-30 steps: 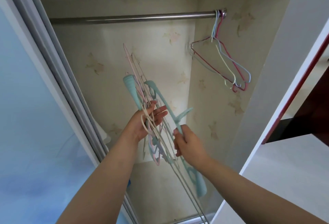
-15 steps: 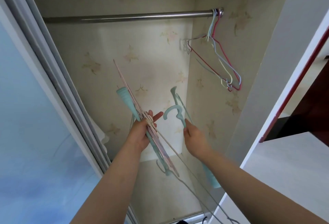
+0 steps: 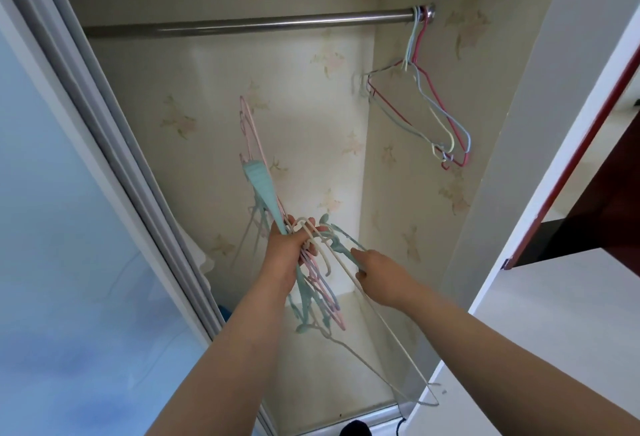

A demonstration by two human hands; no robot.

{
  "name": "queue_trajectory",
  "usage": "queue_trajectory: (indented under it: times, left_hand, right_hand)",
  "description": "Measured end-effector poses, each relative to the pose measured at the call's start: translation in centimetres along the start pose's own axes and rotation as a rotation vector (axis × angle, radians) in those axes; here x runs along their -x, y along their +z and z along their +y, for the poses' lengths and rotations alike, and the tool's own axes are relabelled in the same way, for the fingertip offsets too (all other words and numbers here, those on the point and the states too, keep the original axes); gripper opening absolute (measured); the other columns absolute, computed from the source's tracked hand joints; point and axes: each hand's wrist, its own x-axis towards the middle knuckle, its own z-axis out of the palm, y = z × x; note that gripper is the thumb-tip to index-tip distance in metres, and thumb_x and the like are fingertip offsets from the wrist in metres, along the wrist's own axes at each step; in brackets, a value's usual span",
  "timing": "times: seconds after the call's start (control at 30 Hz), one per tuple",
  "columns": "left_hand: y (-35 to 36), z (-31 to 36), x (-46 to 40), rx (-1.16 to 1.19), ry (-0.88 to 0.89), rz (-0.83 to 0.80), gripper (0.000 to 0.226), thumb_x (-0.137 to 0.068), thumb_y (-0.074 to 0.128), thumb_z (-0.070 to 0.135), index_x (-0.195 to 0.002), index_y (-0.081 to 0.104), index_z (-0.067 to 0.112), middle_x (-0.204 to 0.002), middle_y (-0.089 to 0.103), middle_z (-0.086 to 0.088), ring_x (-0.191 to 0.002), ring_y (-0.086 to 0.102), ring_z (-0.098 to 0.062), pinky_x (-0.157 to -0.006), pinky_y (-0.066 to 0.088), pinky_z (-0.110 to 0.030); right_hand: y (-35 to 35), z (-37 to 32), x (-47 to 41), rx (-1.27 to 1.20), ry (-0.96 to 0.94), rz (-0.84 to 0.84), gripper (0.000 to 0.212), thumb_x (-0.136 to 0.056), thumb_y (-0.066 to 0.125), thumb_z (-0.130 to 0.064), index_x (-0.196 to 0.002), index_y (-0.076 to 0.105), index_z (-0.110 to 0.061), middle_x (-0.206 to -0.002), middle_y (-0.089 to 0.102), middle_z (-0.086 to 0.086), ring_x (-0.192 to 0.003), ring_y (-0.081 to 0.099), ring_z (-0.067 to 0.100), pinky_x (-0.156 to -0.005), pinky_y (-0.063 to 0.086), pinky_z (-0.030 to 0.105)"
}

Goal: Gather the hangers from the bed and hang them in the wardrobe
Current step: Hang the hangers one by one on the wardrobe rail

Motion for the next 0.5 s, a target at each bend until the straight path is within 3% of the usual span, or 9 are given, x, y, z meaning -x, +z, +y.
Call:
queue_trajectory:
  times: [0.1,0.23,0.4,0.5]
  left_hand:
    - [0.5,-0.1,0.2,-0.080,0.077,0.048,0.027,-0.087,0.065,0.005,-0.091,0.041,0.016,-0.063,0.068,0.001,-0.059,0.061,-0.018,-0.051,0.052,-0.023]
    - [1.2,-0.1,0.2,-0.075,0.121,0.118,0.026,-0.090,0.062,0.008,-0.087,0.039,0.020,-0.068,0.062,-0.005,-0.052,0.059,-0.013,-0.047,0.049,-0.021]
    - [1.0,0.2,-0.3,-0.063,0.094,0.154,0.023,-0.089,0.059,0.001,-0.094,0.040,0.015,-0.068,0.058,-0.009,-0.043,0.054,-0.012,-0.041,0.044,-0.018]
    - [0.5,0.6,-0.7,-0.069,0.066,0.192,0.023,-0.089,0.060,0.002,-0.096,0.041,0.013,-0.067,0.058,-0.009,-0.039,0.054,-0.009,-0.040,0.044,-0.017]
  right_hand:
    - [-1.0,0.3,0.5,0.016,-0.048,-0.046,0.024,-0.094,0.038,-0.011,-0.115,0.049,-0.012,-0.097,0.053,0.007,-0.089,0.056,0.032,-0.070,0.045,0.035]
    - [-2.7,0.7,1.3,0.134,-0.050,-0.103,0.045,-0.095,0.040,-0.020,-0.139,0.043,-0.029,-0.133,0.055,-0.002,-0.120,0.052,0.024,-0.091,0.044,0.033]
    - [-4.6,1.9,1.8,0.326,-0.030,-0.080,0.029,-0.096,0.044,-0.034,-0.118,0.058,-0.024,-0.120,0.061,0.000,-0.111,0.056,0.023,-0.080,0.040,0.029]
    - [-6.4,3.7,2.1,0.347,0.016,-0.131,0.030,-0.096,0.042,-0.047,-0.099,0.057,-0.021,-0.108,0.061,0.002,-0.103,0.057,0.024,-0.079,0.041,0.032]
